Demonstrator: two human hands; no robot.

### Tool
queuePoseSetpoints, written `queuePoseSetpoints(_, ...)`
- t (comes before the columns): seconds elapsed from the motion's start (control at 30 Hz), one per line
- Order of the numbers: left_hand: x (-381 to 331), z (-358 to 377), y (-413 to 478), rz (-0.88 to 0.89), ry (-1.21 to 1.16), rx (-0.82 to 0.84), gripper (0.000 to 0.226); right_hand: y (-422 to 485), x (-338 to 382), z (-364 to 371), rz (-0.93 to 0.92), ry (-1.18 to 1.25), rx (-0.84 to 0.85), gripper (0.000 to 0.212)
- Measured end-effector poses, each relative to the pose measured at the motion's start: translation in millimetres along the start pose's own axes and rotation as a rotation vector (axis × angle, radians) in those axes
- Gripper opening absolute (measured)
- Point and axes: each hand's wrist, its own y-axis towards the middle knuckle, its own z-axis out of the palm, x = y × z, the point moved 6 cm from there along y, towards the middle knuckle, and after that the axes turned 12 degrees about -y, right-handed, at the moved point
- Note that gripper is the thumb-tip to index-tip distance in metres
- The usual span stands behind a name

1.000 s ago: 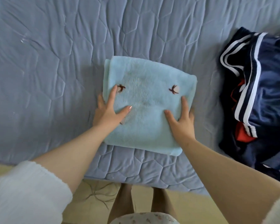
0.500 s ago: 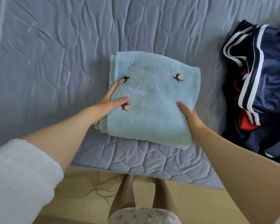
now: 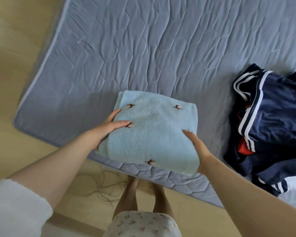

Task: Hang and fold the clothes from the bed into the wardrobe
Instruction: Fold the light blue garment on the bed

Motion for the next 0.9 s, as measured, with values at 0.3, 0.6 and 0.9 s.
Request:
queuePoseSetpoints(0.3,-42,-59,-109,0.185,-0.302,-0.15,0.094,-80,100,83,-0.164,-0.28,0.145,0.081)
queuePoseSetpoints(0.6,-71,-137,-227,0.382,-0.535,-0.312,0.084,-156,151,206,-0.249,-0.513,0.284,0.08)
queuePoseSetpoints(0.9,-49,-261,-328,0.499,-0.68,-0.446,0.085,-202,151,382,-0.322,-0.734,0.489,0.07)
